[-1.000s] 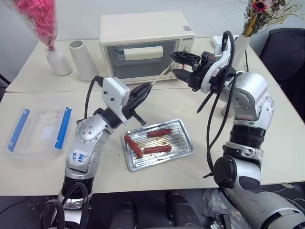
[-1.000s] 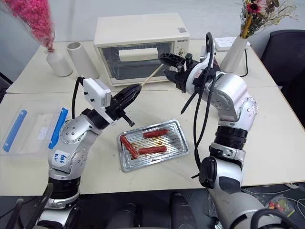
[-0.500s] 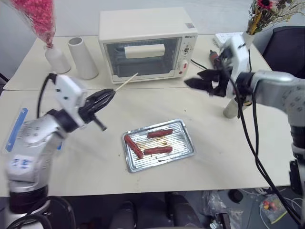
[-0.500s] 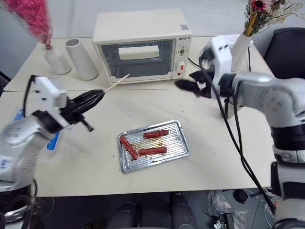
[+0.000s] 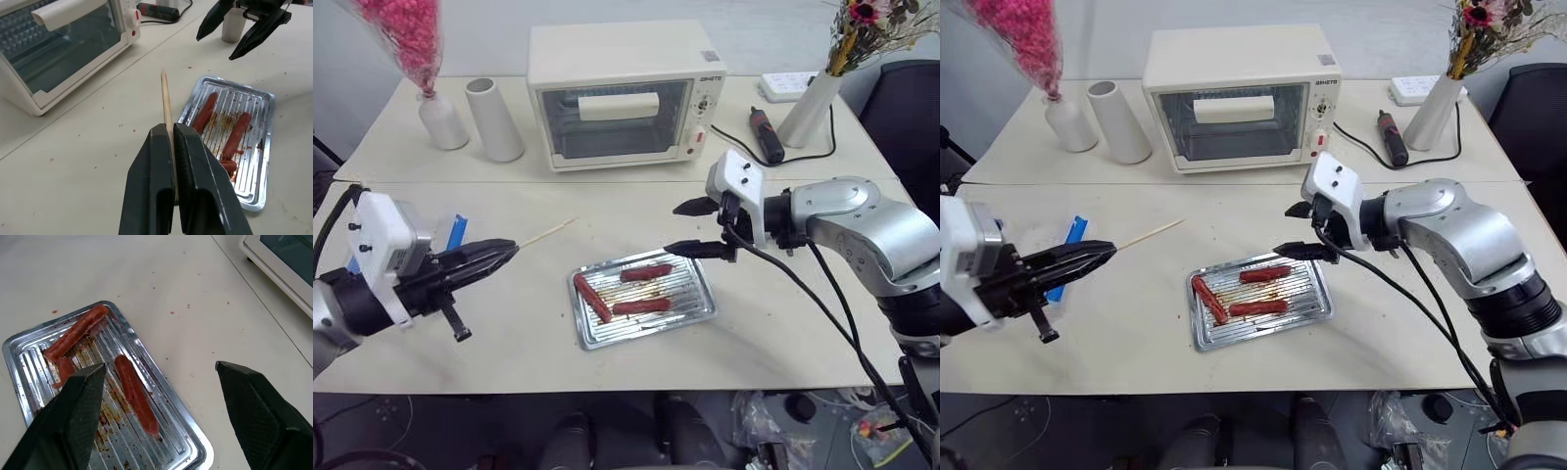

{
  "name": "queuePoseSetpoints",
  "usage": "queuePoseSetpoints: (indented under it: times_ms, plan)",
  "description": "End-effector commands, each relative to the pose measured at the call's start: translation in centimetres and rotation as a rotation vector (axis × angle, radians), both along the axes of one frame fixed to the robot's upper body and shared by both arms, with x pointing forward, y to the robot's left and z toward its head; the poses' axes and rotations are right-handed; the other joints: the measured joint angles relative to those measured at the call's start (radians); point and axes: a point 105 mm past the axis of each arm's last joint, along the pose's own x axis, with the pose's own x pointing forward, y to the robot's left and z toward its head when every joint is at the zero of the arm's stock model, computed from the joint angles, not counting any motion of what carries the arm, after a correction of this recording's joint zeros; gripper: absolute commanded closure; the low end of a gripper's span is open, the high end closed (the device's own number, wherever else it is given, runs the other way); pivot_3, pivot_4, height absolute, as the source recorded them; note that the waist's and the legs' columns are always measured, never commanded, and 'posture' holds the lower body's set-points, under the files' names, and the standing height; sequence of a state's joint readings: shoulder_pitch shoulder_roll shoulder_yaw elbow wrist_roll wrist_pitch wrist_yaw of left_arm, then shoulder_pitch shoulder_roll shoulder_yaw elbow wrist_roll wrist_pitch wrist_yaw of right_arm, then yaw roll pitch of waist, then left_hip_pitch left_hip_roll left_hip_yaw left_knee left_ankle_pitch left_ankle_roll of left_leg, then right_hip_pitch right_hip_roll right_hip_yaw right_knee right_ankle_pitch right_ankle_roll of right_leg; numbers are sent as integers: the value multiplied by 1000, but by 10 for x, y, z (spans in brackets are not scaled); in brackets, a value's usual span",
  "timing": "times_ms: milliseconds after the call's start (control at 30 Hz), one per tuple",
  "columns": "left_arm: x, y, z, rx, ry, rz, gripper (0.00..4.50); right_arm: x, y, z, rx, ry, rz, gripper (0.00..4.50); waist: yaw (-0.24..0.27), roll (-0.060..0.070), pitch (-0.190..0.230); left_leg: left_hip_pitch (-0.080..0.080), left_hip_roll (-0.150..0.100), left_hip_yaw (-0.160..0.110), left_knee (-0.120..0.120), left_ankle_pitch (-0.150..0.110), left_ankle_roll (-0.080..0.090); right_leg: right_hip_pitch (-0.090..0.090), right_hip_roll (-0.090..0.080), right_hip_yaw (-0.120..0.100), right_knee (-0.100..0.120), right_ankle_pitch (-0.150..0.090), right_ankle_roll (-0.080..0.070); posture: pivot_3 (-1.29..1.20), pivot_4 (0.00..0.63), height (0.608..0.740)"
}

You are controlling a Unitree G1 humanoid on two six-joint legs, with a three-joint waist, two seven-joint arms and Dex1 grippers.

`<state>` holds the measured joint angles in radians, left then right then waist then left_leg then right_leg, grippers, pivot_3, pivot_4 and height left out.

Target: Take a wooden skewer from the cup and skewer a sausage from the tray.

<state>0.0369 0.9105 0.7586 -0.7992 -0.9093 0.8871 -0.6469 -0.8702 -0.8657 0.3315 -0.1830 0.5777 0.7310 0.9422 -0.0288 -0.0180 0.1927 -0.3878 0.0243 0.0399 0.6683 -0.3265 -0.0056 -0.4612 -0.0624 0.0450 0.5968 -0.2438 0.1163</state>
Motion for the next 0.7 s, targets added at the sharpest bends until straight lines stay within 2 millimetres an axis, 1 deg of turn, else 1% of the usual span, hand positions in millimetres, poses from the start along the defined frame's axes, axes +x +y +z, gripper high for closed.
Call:
queuePoseSetpoints:
  times_ms: [33,167,300,400,433,467,567,700]
  plan:
    - [-6,-3,7,11,-49,6,4500,2,5,0,-41,-81,37,49,0,0,0,1,0,0,0,0,0,0,0,0,1,0,0,0,150,740]
    - [-6,-7,8,11,-59,-4,4500,8,4,-14,-99,-92,62,49,-1,0,0,2,-6,0,1,1,-1,0,0,0,4,0,-1,0,150,740]
    - [-5,-12,7,9,-71,-12,4500,22,5,-26,-113,-86,40,49,-3,0,0,2,-7,0,3,1,-1,0,-1,1,7,0,-1,0,150,740]
    - [-4,-15,6,6,-75,-17,4500,26,6,-30,-121,-83,44,642,-3,0,0,2,-7,0,4,1,-1,0,-1,1,9,0,-1,0,150,740]
    - [-4,-15,6,6,-76,-17,4500,26,7,-31,-123,-82,48,942,-3,0,0,2,-7,0,5,1,-1,0,-1,1,10,0,-1,0,150,740]
    - [-4,-16,6,5,-77,-19,4500,26,7,-33,-128,-80,54,1217,-3,0,0,2,-7,0,6,1,-1,0,-1,1,10,0,-1,0,150,740]
    - [-4,-17,6,4,-81,-21,4500,22,8,-34,-131,-73,72,1217,-2,0,0,2,-7,0,8,1,-1,0,-1,1,11,0,-1,0,150,740]
    - [-5,-18,5,2,-79,-21,4500,-2,9,-31,-122,-36,138,1217,-2,0,0,2,-7,-1,10,1,-1,0,-1,1,13,0,-1,0,150,740]
